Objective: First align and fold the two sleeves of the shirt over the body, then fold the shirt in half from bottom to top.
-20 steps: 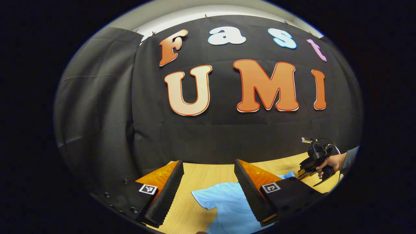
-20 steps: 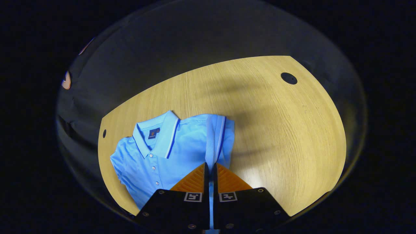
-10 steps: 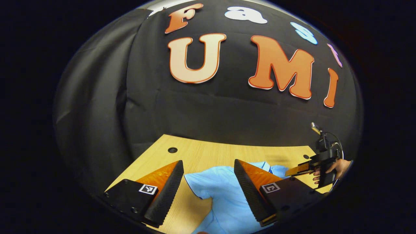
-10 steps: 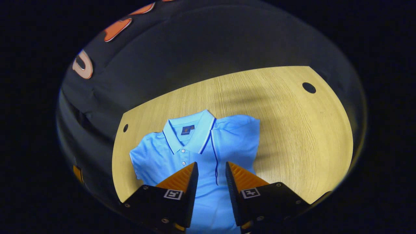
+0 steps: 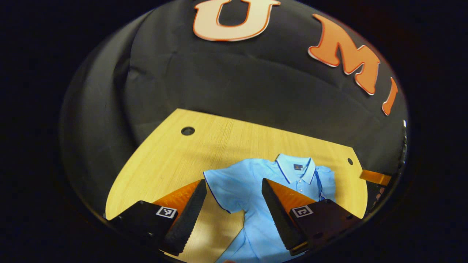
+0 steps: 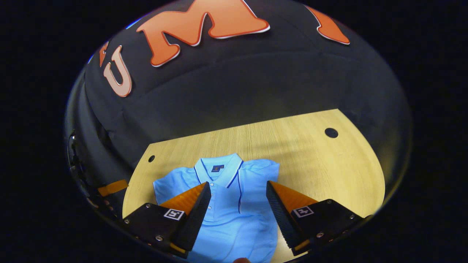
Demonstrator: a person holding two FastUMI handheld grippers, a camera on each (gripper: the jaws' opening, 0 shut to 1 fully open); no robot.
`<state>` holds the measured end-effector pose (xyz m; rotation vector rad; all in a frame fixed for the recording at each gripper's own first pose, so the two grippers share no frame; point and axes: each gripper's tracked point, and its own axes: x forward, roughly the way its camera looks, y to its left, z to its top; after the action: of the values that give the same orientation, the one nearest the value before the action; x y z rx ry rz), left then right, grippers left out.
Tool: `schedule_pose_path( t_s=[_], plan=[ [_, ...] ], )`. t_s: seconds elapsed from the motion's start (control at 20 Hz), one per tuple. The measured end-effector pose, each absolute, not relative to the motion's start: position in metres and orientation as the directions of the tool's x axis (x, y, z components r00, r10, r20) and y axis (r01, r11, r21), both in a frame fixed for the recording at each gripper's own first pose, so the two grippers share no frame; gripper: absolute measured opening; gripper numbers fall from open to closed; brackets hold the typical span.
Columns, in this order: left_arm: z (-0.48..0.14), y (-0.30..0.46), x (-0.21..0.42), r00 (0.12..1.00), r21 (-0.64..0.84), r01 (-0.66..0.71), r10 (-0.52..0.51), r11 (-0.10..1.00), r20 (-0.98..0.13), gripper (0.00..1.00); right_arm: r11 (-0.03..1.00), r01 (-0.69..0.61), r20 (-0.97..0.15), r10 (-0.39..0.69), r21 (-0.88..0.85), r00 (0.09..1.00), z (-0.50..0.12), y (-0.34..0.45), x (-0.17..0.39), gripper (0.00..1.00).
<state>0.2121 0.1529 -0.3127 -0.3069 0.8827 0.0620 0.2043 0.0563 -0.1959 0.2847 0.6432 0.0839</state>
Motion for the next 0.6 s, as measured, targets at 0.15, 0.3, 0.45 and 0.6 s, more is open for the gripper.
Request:
schedule_pose_path(
  t_s=[0.15,0.3,0.45,0.6],
  plan=[
    [-0.355,0.157,0.213,0.516,-0.227,-0.247,-0.07,0.942,-0.854,0.98,0.97,0.03,-0.524,0.103,0.24,0.846,-0.175,0.039,0.189,0.94],
    [-0.393,0.154,0.213,0.408,-0.21,-0.265,-0.088,0.941,-0.909,0.99,0.978,0.058,-0.503,0.052,0.201,0.863,-0.165,0.025,0.169,0.97],
    [-0.415,0.15,0.215,0.331,-0.201,-0.271,-0.105,0.941,-0.938,0.99,0.979,0.079,-0.481,0.022,0.19,0.876,-0.155,0.017,0.158,0.98],
    [-0.433,0.152,0.214,0.261,-0.164,-0.294,-0.086,0.942,-0.961,0.98,0.972,0.095,-0.468,0.017,0.214,0.884,-0.148,0.012,0.146,0.98]
  ],
)
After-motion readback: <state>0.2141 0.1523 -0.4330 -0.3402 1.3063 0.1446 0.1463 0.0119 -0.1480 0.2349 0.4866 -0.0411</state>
